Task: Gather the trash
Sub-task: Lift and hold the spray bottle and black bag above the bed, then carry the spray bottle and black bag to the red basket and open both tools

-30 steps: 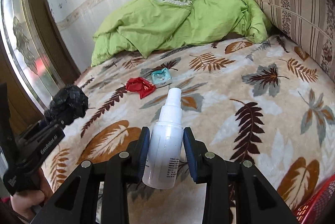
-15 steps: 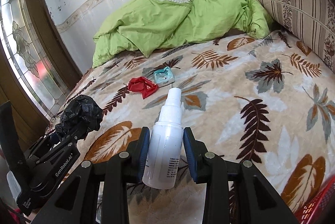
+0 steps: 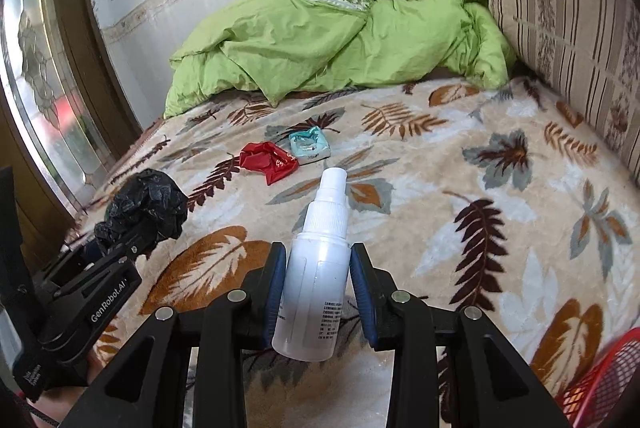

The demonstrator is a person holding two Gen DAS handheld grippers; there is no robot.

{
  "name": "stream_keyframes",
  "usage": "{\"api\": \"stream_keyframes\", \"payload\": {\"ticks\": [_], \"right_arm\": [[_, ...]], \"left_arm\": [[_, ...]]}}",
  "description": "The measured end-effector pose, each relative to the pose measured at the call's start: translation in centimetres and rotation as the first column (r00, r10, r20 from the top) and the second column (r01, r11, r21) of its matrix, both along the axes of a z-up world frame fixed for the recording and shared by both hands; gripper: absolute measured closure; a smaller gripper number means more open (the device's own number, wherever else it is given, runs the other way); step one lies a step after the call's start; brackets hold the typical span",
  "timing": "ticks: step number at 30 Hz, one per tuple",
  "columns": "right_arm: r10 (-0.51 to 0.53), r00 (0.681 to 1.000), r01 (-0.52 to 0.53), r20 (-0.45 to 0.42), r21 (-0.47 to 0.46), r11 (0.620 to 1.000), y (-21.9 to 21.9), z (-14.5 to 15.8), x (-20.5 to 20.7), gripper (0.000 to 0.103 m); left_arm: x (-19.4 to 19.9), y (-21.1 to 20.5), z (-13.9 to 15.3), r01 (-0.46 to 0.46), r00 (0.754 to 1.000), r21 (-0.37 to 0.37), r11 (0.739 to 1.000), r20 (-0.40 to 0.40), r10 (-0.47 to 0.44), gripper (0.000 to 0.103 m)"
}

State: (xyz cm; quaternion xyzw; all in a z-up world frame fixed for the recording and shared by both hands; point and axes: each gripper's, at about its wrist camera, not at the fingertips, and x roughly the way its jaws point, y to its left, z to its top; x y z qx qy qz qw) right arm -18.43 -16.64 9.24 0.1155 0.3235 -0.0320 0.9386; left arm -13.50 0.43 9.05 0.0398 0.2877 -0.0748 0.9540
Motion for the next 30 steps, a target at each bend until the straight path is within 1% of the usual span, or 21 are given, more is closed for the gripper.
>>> {"api": "stream_keyframes", "payload": {"ticks": [5, 9, 12, 14, 17, 20, 24, 25, 28, 30], "right_arm": [[-0.025, 1.0, 0.024, -0.007, -0.079, 0.997, 0.8, -0.3, 0.1, 0.068], [-0.017, 1.0, 0.015, -0.016, -0.082, 0.996, 0.9, -0.8, 0.7, 0.068], [-0.012, 1.0, 0.012, -0.009, -0.053, 0.999, 0.6, -0.8, 0.9, 0.068], [-0.011, 1.0, 0.011, 0.003, -0.011, 1.0, -0.1, -0.7, 0.8, 0.068], [-0.006, 1.0, 0.006, 0.017, 0.035, 0.999, -0.8, -0.3, 0.1, 0.068], [0.0, 1.0, -0.002, 0.021, 0.096, 0.995, -1.9, 0.5, -1.6, 0.068], [-0.004, 1.0, 0.0, 0.029, 0.152, 0.988, -4.3, 1.7, -5.9, 0.068], [-0.012, 1.0, 0.007, 0.028, 0.164, 0.986, -5.1, 2.0, -6.9, 0.068], [-0.067, 0.997, 0.06, 0.028, 0.185, 0.981, -8.1, 2.8, -10.9, 0.068], [-0.127, 0.991, 0.119, 0.036, 0.177, 0.977, -10.2, 3.2, -13.8, 0.068]], "left_arm": [[0.0, 0.2, 0.0, -0.003, 1.0, -0.007, 1.0, -0.006, 0.003, 0.064], [0.1, 0.1, -0.2, 0.007, 1.0, -0.016, 1.0, -0.024, -0.007, 0.064], [0.2, -0.1, -0.1, 0.027, 0.999, -0.029, 0.999, -0.025, -0.028, 0.064], [0.1, -0.5, -0.1, 0.063, 0.997, -0.043, 0.997, -0.035, -0.065, 0.064], [-0.6, -1.2, 0.3, 0.128, 0.99, -0.079, 0.989, -0.051, -0.132, 0.064], [-1.9, -2.5, 1.0, 0.213, 0.974, -0.108, 0.971, -0.058, -0.221, 0.064], [-4.4, -5.6, 2.3, 0.347, 0.931, -0.133, 0.928, -0.071, -0.358, 0.064], [-5.1, -6.5, 2.7, 0.382, 0.916, -0.135, 0.914, -0.073, -0.394, 0.064], [-7.8, -9.8, 4.2, 0.497, 0.858, -0.134, 0.857, -0.069, -0.508, 0.064], [-9.6, -12.3, 5.0, 0.574, 0.806, -0.137, 0.807, -0.079, -0.587, 0.064]]}}
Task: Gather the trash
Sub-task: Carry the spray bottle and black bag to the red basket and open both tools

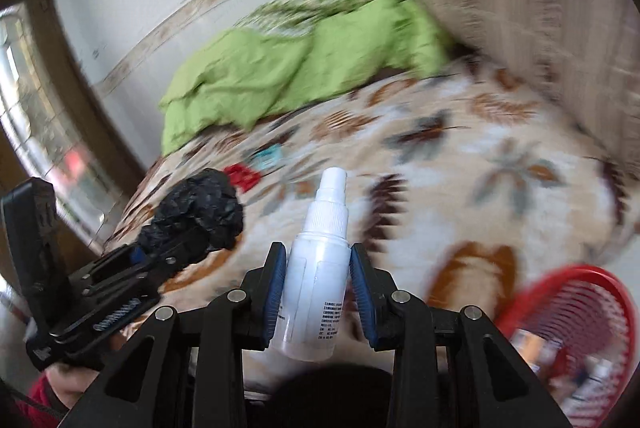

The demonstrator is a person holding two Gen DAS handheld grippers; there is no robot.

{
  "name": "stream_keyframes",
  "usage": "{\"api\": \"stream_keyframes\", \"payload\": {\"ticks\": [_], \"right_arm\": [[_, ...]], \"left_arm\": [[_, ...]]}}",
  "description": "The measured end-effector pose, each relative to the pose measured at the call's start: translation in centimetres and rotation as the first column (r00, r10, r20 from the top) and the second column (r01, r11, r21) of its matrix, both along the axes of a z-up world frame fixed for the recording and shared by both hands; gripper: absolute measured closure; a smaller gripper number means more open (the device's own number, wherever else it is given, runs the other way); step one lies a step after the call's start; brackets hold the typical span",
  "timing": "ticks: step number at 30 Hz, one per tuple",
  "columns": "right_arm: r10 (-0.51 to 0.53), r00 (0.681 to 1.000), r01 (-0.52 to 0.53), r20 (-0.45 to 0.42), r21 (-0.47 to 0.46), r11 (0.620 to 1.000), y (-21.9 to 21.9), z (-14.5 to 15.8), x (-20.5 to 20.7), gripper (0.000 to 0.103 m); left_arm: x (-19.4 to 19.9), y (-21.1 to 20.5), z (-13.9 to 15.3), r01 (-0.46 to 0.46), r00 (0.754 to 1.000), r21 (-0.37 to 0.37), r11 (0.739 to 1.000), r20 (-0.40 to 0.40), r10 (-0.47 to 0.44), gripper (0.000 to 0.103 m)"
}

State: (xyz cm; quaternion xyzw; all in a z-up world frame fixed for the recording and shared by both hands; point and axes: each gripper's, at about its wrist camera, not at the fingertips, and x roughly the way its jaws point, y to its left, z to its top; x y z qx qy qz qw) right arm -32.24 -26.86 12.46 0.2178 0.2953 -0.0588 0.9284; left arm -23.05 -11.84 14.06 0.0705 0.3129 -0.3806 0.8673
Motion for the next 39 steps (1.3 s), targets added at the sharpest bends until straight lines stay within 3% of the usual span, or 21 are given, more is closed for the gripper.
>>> {"api": "stream_keyframes", "payload": {"ticks": [4, 7, 10, 14, 16, 17, 18, 20, 21, 25, 29, 35, 39], "right_arm": [[-0.163, 0.986, 0.163, -0.014, -0.009, 0.987, -4.8, 0.3, -6.4, 0.068], [-0.259, 0.965, 0.259, -0.03, -0.007, 0.966, -7.6, 0.2, -10.1, 0.068], [-0.343, 0.938, 0.344, -0.05, 0.007, 0.939, -10.0, -0.4, -13.2, 0.068], [-0.415, 0.906, 0.418, -0.082, 0.031, 0.908, -12.4, -1.6, -15.7, 0.068], [-0.423, 0.901, 0.427, -0.094, 0.035, 0.903, -13.0, -2.4, -16.2, 0.067], [-0.427, 0.898, 0.433, -0.101, 0.04, 0.901, -13.4, -2.7, -16.4, 0.067], [-0.432, 0.895, 0.439, -0.109, 0.057, 0.897, -13.9, -3.2, -16.6, 0.067], [-0.436, 0.891, 0.447, -0.126, 0.069, 0.892, -14.6, -3.7, -16.6, 0.056], [-0.444, 0.887, 0.455, -0.126, 0.067, 0.888, -14.8, -3.7, -16.7, 0.056], [-0.439, 0.892, 0.445, -0.105, 0.051, 0.894, -14.7, -2.9, -16.5, 0.056], [-0.396, 0.915, 0.401, -0.075, 0.059, 0.914, -14.0, -2.0, -14.9, 0.056], [-0.276, 0.96, 0.279, -0.052, 0.07, 0.958, -11.7, -0.8, -9.9, 0.056], [-0.157, 0.986, 0.162, -0.058, 0.087, 0.983, -9.2, -0.4, -5.1, 0.056]], "left_arm": [[-2.9, -5.2, 0.3, 0.169, 0.983, 0.002, 0.986, -0.077, -0.168, 0.064], [-5.0, -9.5, -0.8, 0.285, 0.947, 0.019, 0.958, -0.162, -0.279, 0.063], [-7.2, -13.0, -2.3, 0.371, 0.907, 0.033, 0.928, -0.226, -0.355, 0.063], [-9.0, -16.6, -3.9, 0.435, 0.873, 0.064, 0.898, -0.274, -0.403, 0.063], [-9.6, -18.2, -4.4, 0.458, 0.86, 0.076, 0.886, -0.29, -0.42, 0.055], [-9.9, -18.7, -4.6, 0.469, 0.855, 0.084, 0.879, -0.293, -0.428, 0.042], [-9.8, -18.9, -4.8, 0.474, 0.852, 0.087, 0.876, -0.296, -0.432, 0.037], [-9.8, -19.0, -4.8, 0.478, 0.847, 0.082, 0.875, -0.307, -0.434, 0.037], [-9.7, -18.8, -4.6, 0.476, 0.847, 0.074, 0.876, -0.309, -0.434, 0.037], [-8.5, -17.4, -3.7, 0.448, 0.862, 0.052, 0.893, -0.291, -0.415, 0.037], [-6.1, -14.6, -2.9, 0.368, 0.9, 0.04, 0.929, -0.267, -0.345, 0.037], [-0.7, -8.9, -2.2, 0.175, 0.965, 0.052, 0.983, -0.208, -0.16, 0.034], [3.5, -4.7, -2.4, 0.031, 0.98, 0.055, 0.998, -0.198, -0.02, 0.034]]}}
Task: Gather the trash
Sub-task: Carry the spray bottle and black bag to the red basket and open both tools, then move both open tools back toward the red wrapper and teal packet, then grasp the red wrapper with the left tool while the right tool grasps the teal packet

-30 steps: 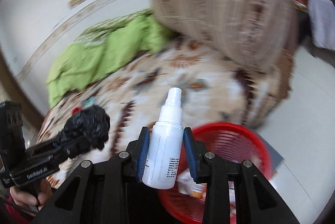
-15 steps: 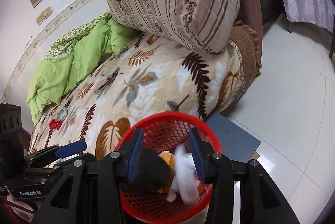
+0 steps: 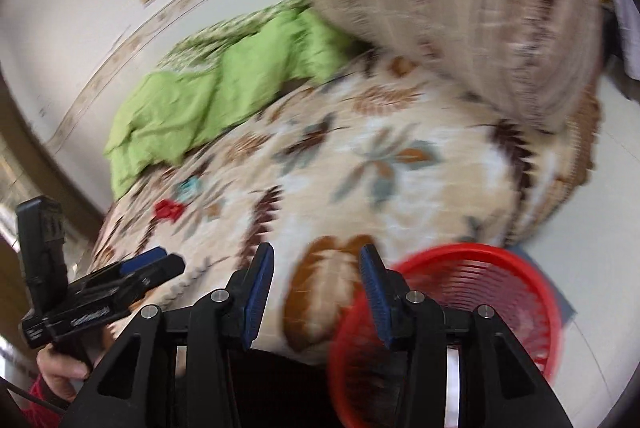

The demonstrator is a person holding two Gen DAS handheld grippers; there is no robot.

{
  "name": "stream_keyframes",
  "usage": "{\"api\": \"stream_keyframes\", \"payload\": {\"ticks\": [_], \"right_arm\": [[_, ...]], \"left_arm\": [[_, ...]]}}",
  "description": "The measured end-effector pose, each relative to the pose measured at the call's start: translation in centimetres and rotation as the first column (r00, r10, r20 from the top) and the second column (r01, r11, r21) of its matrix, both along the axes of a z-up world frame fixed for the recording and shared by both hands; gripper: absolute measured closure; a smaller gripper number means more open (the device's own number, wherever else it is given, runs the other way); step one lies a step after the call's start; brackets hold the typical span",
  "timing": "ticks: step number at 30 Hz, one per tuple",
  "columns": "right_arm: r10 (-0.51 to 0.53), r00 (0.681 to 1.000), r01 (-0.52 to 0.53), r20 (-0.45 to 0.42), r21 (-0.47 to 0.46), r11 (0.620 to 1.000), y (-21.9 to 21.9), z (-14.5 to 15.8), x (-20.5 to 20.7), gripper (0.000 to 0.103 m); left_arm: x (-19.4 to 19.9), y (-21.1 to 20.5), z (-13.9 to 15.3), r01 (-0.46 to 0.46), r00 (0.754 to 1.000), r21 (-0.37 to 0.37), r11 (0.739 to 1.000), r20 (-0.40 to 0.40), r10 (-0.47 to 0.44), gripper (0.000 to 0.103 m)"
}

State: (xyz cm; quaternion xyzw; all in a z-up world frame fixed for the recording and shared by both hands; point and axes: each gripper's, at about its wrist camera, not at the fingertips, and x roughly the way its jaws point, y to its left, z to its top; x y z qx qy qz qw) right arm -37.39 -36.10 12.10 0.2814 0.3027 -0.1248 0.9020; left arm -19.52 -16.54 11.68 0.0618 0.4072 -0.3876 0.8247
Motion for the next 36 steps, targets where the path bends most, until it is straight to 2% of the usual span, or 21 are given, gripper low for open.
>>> {"api": "stream_keyframes", "payload": {"ticks": [5, 11, 14, 16, 19, 22, 23, 25, 26, 29, 30, 33, 36], "right_arm": [[0.111, 0.994, -0.111, -0.01, 0.015, 0.994, 2.9, 0.1, 5.8, 0.056], [0.213, 0.977, -0.213, -0.017, -0.007, 0.977, 6.0, 0.2, 10.7, 0.056], [0.237, 0.971, -0.237, -0.024, 0.005, 0.971, 6.3, 0.0, 12.5, 0.056], [0.247, 0.968, -0.247, -0.03, 0.009, 0.969, 6.3, -0.2, 13.7, 0.056], [0.258, 0.965, -0.258, -0.041, 0.007, 0.966, 6.2, -0.5, 15.2, 0.056], [0.268, 0.962, -0.268, -0.055, 0.001, 0.963, 6.1, -0.9, 16.4, 0.056], [0.272, 0.96, -0.273, -0.061, -0.001, 0.962, 6.1, -1.1, 16.9, 0.056], [0.275, 0.958, -0.277, -0.076, -0.005, 0.961, 6.0, -1.4, 17.8, 0.056], [0.279, 0.957, -0.28, -0.079, -0.004, 0.96, 5.9, -1.5, 18.1, 0.056], [0.297, 0.95, -0.298, -0.092, -0.002, 0.954, 6.0, -1.7, 19.8, 0.056], [0.308, 0.947, -0.309, -0.093, 0.003, 0.951, 6.1, -1.7, 20.7, 0.056], [0.354, 0.93, -0.356, -0.1, -0.002, 0.934, 7.2, -1.6, 23.4, 0.054], [0.404, 0.908, -0.406, -0.107, 0.002, 0.914, 8.6, -2.0, 27.6, 0.045]], "left_arm": [[5.8, 5.4, -0.2, -0.182, 0.983, -0.027, 0.983, -0.015, 0.182, 0.034], [14.9, 10.8, -0.9, -0.394, 0.919, 0.008, 0.919, -0.009, 0.394, 0.029], [19.9, 12.3, -2.3, -0.483, 0.873, 0.009, 0.876, -0.078, 0.482, 0.029], [23.4, 13.2, -3.7, -0.548, 0.824, -0.017, 0.836, -0.182, 0.536, 0.029], [26.8, 13.2, -5.8, -0.6, 0.771, -0.042, 0.799, -0.295, 0.564, 0.029], [29.2, 12.4, -7.8, -0.641, 0.725, -0.043, 0.766, -0.363, 0.586, 0.029], [29.5, 12.1, -8.2, -0.646, 0.718, -0.042, 0.762, -0.372, 0.588, 0.029], [29.8, 11.4, -8.9, -0.651, 0.717, -0.026, 0.759, -0.349, 0.603, 0.043], [30.0, 11.2, -9.2, -0.647, 0.721, -0.011, 0.762, -0.335, 0.607, 0.059], [29.6, 11.5, -9.3, -0.638, 0.738, -0.028, 0.77, -0.306, 0.601, 0.071], [29.3, 11.8, -9.1, -0.633, 0.744, -0.025, 0.774, -0.295, 0.599, 0.073], [27.4, 13.4, -7.8, -0.643, 0.744, -0.036, 0.765, -0.263, 0.614, 0.073], [24.4, 14.8, -5.9, -0.642, 0.753, -0.038, 0.765, -0.217, 0.621, 0.073]]}}
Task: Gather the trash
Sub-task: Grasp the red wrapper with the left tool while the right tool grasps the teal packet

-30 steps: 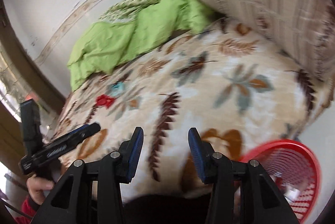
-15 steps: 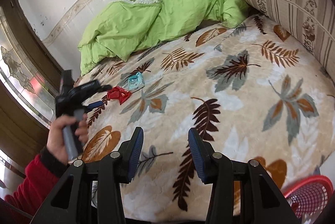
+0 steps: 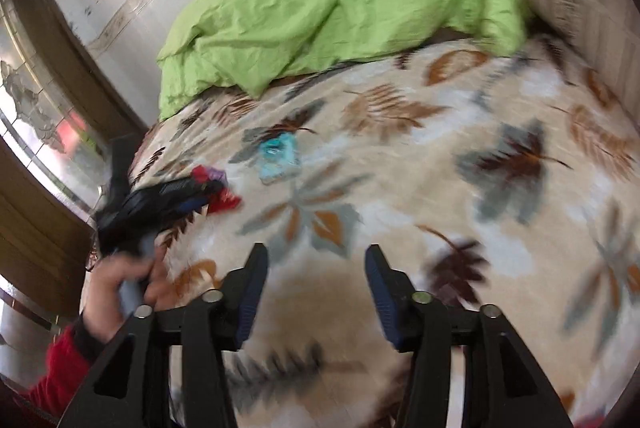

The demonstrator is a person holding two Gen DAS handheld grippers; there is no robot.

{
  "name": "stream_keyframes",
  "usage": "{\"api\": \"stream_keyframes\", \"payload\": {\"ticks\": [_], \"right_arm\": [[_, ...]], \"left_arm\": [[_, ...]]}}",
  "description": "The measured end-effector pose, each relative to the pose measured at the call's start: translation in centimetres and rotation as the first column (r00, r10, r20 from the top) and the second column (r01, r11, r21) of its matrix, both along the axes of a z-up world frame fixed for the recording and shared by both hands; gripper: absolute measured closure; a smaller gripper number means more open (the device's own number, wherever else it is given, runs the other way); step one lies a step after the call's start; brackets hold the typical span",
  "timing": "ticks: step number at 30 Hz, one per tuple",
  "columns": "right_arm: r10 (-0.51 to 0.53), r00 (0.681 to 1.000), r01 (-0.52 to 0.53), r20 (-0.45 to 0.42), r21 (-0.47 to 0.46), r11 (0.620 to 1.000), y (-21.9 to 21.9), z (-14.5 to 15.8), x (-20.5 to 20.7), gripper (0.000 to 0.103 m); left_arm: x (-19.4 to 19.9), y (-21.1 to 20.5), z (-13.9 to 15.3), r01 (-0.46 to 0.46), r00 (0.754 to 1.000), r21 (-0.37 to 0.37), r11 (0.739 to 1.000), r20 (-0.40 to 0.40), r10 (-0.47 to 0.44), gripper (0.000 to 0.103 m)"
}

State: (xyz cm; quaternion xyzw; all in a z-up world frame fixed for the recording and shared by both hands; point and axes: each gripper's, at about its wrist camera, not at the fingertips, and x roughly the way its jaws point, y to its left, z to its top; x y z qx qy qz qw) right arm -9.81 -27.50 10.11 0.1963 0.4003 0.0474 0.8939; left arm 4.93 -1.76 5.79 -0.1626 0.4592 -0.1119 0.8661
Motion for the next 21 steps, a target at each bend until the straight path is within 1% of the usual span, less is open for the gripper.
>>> {"api": "stream_keyframes", "payload": {"ticks": [2, 4, 6, 8, 9, 10, 12, 15, 17, 19, 20, 21], "right_arm": [[0.024, 1.0, -0.025, -0.017, -0.036, 0.999, 1.3, -0.7, 3.3, 0.044], [0.054, 0.998, -0.056, -0.03, -0.074, 0.996, 2.6, -1.6, 6.8, 0.044], [0.071, 0.996, -0.075, -0.057, -0.079, 0.994, 3.8, -2.6, 10.1, 0.043], [0.091, 0.993, -0.097, -0.08, -0.077, 0.992, 4.8, -3.6, 12.8, 0.041], [0.083, 0.993, -0.091, -0.083, -0.101, 0.991, 5.5, -3.9, 14.1, 0.041], [0.087, 0.992, -0.097, -0.087, -0.115, 0.989, 5.9, -4.2, 15.0, 0.039], [0.096, 0.99, -0.11, -0.106, -0.133, 0.985, 7.2, -5.2, 17.4, 0.039], [0.089, 0.987, -0.109, -0.131, -0.152, 0.982, 8.4, -6.4, 19.7, 0.039], [0.066, 0.986, -0.097, -0.152, -0.203, 0.974, 9.0, -7.3, 20.9, 0.039], [0.06, 0.982, -0.104, -0.178, -0.25, 0.963, 9.6, -8.3, 21.7, 0.039], [0.054, 0.983, -0.101, -0.176, -0.274, 0.956, 9.8, -8.6, 21.7, 0.047], [0.039, 0.987, -0.087, -0.156, -0.313, 0.946, 10.0, -8.5, 21.4, 0.051]], "left_arm": [[-2.0, 0.6, 1.0, 0.008, 1.0, 0.016, 1.0, 0.02, -0.008, 0.073], [-4.1, 1.1, 1.9, 0.012, 0.999, 0.056, 0.998, 0.051, -0.015, 0.073], [-5.3, 1.6, 2.1, 0.01, 0.996, 0.096, 0.995, 0.085, -0.018, 0.073], [-5.5, 2.2, 1.9, -0.005, 0.994, 0.136, 0.991, 0.111, -0.01, 0.073], [-5.3, 2.5, 1.6, -0.015, 0.994, 0.149, 0.989, 0.113, -0.002, 0.073], [-5.0, 2.8, 1.3, -0.02, 0.994, 0.144, 0.989, 0.106, 0.005, 0.073], [-4.5, 3.3, 0.8, -0.019, 0.996, 0.13, 0.991, 0.091, 0.007, 0.073], [-4.1, 3.2, 0.4, -0.02, 0.995, 0.155, 0.988, 0.097, 0.005, 0.073], [-3.8, 3.0, 0.3, -0.015, 0.995, 0.162, 0.987, 0.095, -0.001, 0.073], [-3.8, 3.1, 0.1, -0.011, 0.996, 0.155, 0.988, 0.09, -0.003, 0.073], [-3.8, 3.1, 0.0, -0.009, 0.996, 0.155, 0.988, 0.09, -0.006, 0.073], [-3.9, 3.0, 0.1, -0.007, 0.996, 0.157, 0.988, 0.092, -0.008, 0.073]]}}
